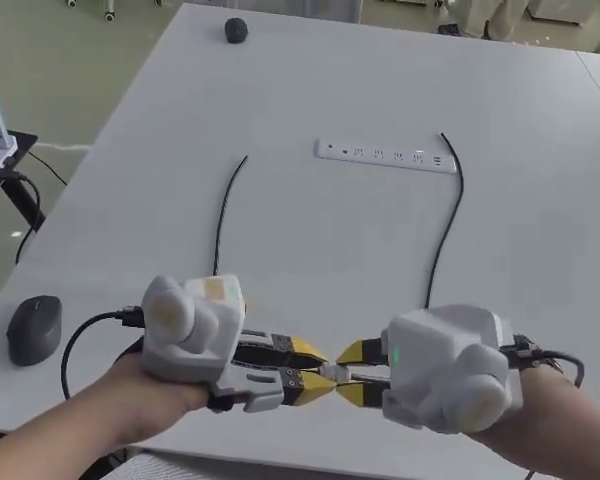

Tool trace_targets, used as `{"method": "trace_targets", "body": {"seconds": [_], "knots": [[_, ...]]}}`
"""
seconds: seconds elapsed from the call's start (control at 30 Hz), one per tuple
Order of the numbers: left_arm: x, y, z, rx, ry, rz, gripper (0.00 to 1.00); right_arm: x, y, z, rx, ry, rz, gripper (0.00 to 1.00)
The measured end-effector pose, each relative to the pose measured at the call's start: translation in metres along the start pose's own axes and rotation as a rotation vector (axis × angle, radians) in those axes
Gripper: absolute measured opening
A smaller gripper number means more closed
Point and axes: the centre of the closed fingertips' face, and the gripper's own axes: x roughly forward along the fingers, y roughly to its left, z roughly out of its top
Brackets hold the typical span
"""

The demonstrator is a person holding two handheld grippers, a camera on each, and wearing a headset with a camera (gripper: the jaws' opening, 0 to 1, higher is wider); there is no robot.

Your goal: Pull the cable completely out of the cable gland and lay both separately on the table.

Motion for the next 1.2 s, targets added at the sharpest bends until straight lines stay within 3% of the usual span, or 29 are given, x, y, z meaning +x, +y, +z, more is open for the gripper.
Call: {"method": "trace_targets", "body": {"seconds": [0.07,0.13,0.2,0.3,0.33,0.37,0.47,0.5,0.67,0.83,0.9,1.17,1.2], "knots": [[0.000,0.001,0.000,0.006,0.002,0.002,0.15,0.001,-0.002,0.000,0.015,-0.004,0.011,0.11],[0.000,0.000,-0.002,0.026,0.010,0.006,0.15,0.001,0.003,-0.001,0.102,-0.018,0.062,0.21],[-0.001,-0.001,-0.006,0.039,0.021,-0.001,0.15,-0.002,0.000,-0.001,0.155,-0.038,0.080,0.21],[-0.002,-0.006,-0.008,0.088,0.026,-0.012,0.15,-0.008,0.002,0.000,0.304,-0.092,0.186,0.18],[-0.003,-0.007,-0.008,0.097,0.023,-0.017,0.15,-0.009,0.001,0.001,0.322,-0.109,0.206,0.18],[-0.003,-0.008,-0.007,0.127,0.019,-0.016,0.15,-0.011,0.004,0.000,0.364,-0.114,0.261,0.19],[-0.002,-0.009,-0.009,0.138,0.028,-0.023,0.15,-0.013,0.004,0.002,0.438,-0.140,0.336,0.21],[-0.002,-0.009,-0.008,0.143,0.027,-0.024,0.15,-0.012,-0.001,0.000,0.435,-0.139,0.332,0.20],[-0.003,-0.013,-0.007,0.178,0.032,-0.032,0.15,-0.006,0.008,-0.005,0.466,-0.103,0.449,0.20],[-0.002,-0.018,-0.008,0.196,0.047,-0.047,0.15,-0.006,0.018,0.003,0.541,-0.118,0.570,0.21],[-0.001,-0.022,-0.009,0.208,0.057,-0.057,0.15,-0.003,0.017,0.000,0.505,-0.105,0.563,0.19],[0.002,-0.027,-0.010,0.226,0.069,-0.080,0.15,-0.006,0.033,-0.004,0.543,-0.070,0.689,0.17],[0.003,-0.027,-0.011,0.228,0.071,-0.084,0.15,-0.005,0.032,-0.005,0.538,-0.072,0.682,0.16]]}}
